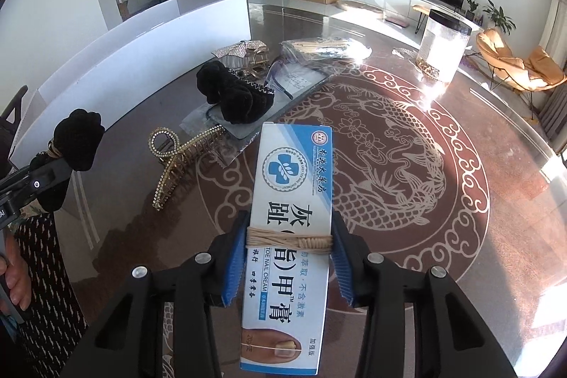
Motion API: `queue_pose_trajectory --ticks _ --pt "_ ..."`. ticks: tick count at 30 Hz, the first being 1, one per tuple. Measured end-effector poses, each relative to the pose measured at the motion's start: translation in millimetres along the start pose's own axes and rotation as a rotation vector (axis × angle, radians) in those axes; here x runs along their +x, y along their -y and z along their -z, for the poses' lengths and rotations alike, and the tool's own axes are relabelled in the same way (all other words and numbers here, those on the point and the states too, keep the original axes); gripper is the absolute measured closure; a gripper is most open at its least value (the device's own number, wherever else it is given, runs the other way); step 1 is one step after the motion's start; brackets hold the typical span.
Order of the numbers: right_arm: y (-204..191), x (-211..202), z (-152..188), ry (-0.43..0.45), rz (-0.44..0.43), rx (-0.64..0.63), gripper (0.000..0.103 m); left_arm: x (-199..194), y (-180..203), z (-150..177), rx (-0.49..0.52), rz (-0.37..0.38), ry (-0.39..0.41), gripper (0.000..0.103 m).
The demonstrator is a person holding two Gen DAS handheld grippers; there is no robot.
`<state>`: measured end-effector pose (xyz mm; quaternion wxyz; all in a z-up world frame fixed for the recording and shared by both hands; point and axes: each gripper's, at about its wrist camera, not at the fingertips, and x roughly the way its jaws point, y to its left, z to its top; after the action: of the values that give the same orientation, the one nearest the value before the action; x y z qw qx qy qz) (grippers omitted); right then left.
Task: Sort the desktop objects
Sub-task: 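Carry both items into the white bin and release them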
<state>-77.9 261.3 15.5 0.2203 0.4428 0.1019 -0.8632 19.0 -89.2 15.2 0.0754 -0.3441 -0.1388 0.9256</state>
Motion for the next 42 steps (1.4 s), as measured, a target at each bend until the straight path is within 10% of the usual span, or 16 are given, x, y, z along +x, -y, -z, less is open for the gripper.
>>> queue_pose_trajectory --ticks 16,22,27,29,37,42 --pt "-175.3 -20.8 -194.5 0.25 -0.397 -0.117 0.059 -73.3 -192.4 -117.0 -0.203 -0.349 0.045 0.073" --pt "-270.9 52.6 -231.0 0.138 -0.55 -0.08 0.059 -43.8 -251.9 -121.8 -0.231 -0.458 -0.072 0.073" --pt "-314.9 129.5 -223.0 -0.099 -0.509 -0.068 0.055 -21.6 -268.0 -110.8 -0.233 -0.545 -0.159 0.058" --pt "-314.5 144.6 -216.6 -0.141 -0.519 -0.039 0.04 -20.3 -270.6 -106.1 -0.254 -0.538 -0.159 0.039" --pt "-247.1 78.0 -200.8 0.056 -0.569 0.016 0.02 -62.9 -190.8 -101.7 -0.178 -0.435 -0.009 0.038" --pt "-155.7 15.3 -148.0 0.174 -0.399 0.017 0.0 -68.4 -80.6 -81.6 -0.024 -0.249 -0.028 0.01"
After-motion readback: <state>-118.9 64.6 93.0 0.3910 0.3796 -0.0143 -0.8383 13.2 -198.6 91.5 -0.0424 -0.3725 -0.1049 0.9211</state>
